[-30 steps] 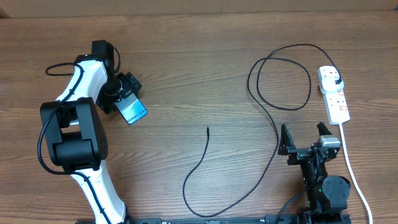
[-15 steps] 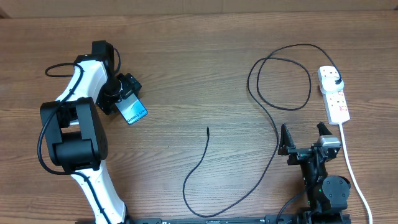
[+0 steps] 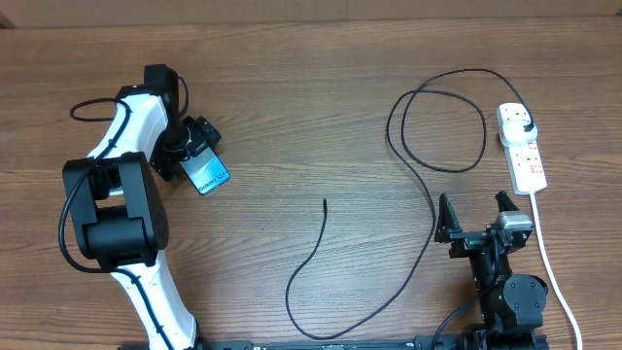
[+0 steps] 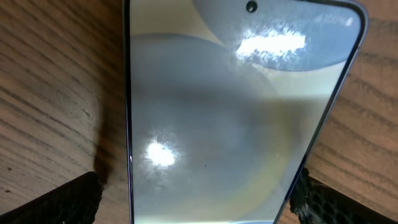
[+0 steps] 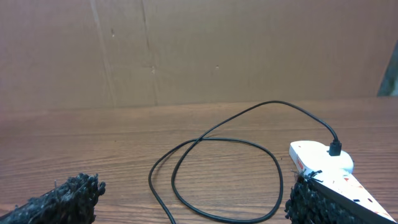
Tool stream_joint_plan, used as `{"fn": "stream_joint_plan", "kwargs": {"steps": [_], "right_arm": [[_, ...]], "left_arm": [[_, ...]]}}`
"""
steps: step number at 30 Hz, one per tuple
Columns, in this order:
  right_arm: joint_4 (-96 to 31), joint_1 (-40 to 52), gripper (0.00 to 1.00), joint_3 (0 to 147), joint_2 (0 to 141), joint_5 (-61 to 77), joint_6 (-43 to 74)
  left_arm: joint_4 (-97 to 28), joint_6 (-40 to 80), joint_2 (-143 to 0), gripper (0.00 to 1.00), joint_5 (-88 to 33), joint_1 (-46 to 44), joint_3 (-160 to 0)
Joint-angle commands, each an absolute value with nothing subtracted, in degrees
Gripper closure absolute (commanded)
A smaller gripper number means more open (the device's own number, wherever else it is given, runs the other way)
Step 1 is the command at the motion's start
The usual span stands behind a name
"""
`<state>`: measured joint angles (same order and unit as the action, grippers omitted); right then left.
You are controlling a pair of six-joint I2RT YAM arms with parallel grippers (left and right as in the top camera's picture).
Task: Plug charger to phone and switch on socket
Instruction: 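Lower the left gripper onto the phone and close on it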
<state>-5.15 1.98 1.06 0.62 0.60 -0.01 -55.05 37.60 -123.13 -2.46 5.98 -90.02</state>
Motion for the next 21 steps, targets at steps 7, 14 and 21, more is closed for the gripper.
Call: {"fn": "stream_joint_plan", "kwargs": {"steps": [7, 14, 21], "right_arm": [[-4.8, 2.3, 0.00, 0.4, 0.2, 0.1, -0.1], [-4.8, 2.3, 0.00, 0.4, 0.2, 0.1, -0.1], [-4.9, 2.3, 0.00, 0.4, 0.2, 0.1, -0.1]], "left_arm": [[-56.8, 38.8, -123.7, 0.00, 1.7, 5.3, -89.7], [-57.4, 38.8, -123.7, 0.00, 2.1, 5.3, -89.7], [-57.1, 40.6, -123.7, 0.00, 1.9, 5.3, -89.7]]}}
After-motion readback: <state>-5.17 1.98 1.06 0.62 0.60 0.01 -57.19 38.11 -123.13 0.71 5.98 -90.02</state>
